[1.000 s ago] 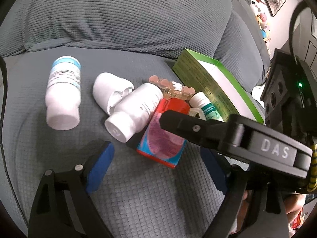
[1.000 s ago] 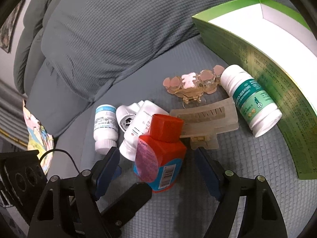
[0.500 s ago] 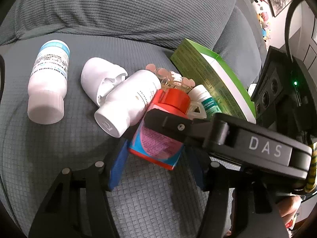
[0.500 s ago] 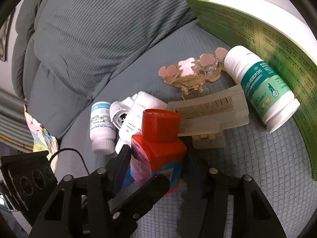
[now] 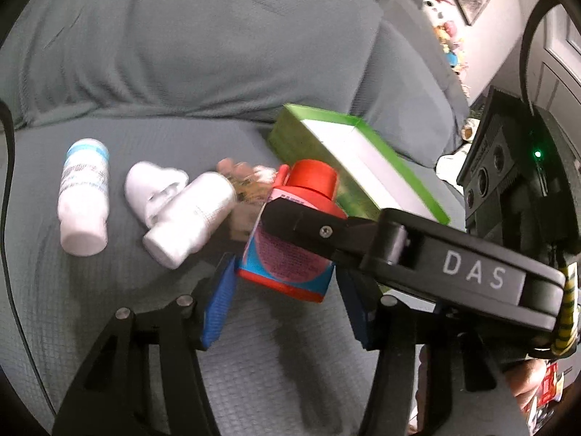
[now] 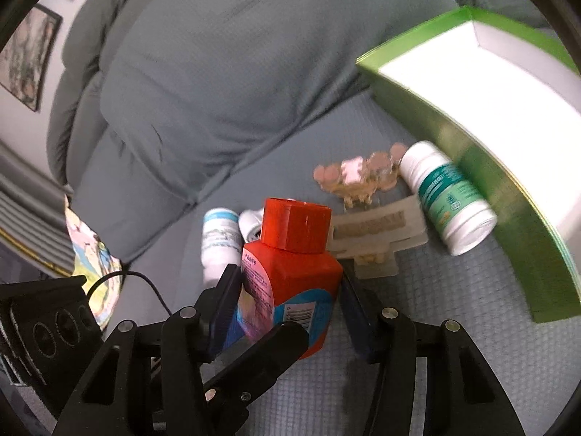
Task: Organize rigid objects
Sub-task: 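Carry the red-and-blue bottle with the right gripper into the green box and release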
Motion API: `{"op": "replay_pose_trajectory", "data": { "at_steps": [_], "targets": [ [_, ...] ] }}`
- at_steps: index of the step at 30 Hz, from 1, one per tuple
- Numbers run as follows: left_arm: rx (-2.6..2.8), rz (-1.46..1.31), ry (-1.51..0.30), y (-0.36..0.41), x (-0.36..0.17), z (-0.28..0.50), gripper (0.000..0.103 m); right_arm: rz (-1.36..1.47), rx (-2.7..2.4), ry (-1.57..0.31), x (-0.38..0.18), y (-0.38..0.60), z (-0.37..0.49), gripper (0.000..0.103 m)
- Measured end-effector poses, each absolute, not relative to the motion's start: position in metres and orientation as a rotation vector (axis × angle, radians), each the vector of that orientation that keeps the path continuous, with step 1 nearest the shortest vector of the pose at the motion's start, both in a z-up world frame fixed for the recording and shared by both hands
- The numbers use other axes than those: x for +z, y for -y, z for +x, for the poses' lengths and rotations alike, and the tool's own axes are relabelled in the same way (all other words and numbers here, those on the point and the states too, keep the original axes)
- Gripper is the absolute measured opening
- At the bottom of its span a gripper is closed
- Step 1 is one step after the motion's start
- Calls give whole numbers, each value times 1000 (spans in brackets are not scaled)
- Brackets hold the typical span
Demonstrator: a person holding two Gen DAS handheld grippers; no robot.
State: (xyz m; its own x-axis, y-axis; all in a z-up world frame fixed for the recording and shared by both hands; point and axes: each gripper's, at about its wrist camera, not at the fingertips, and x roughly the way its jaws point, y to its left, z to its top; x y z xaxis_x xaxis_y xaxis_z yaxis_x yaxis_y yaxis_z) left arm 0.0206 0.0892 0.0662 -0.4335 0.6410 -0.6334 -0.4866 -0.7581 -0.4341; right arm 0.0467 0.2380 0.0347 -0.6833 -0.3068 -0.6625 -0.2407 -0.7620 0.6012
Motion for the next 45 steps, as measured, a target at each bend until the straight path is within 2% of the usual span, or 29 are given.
{"op": "replay_pose_trajectory", "data": {
  "at_steps": [2,17,45],
  "targets": [
    [2187,-1038,233,-98,73,25,49,1206,-2653,1073,41,-244,53,54],
    [2162,-919,151,-153,99,43,50,1040,-2756,1124,64,-282,87,53],
    [1884,-1041,-21,-267,77,10,50,1074,-2843,1473,38,-381,112,53]
  ]
}}
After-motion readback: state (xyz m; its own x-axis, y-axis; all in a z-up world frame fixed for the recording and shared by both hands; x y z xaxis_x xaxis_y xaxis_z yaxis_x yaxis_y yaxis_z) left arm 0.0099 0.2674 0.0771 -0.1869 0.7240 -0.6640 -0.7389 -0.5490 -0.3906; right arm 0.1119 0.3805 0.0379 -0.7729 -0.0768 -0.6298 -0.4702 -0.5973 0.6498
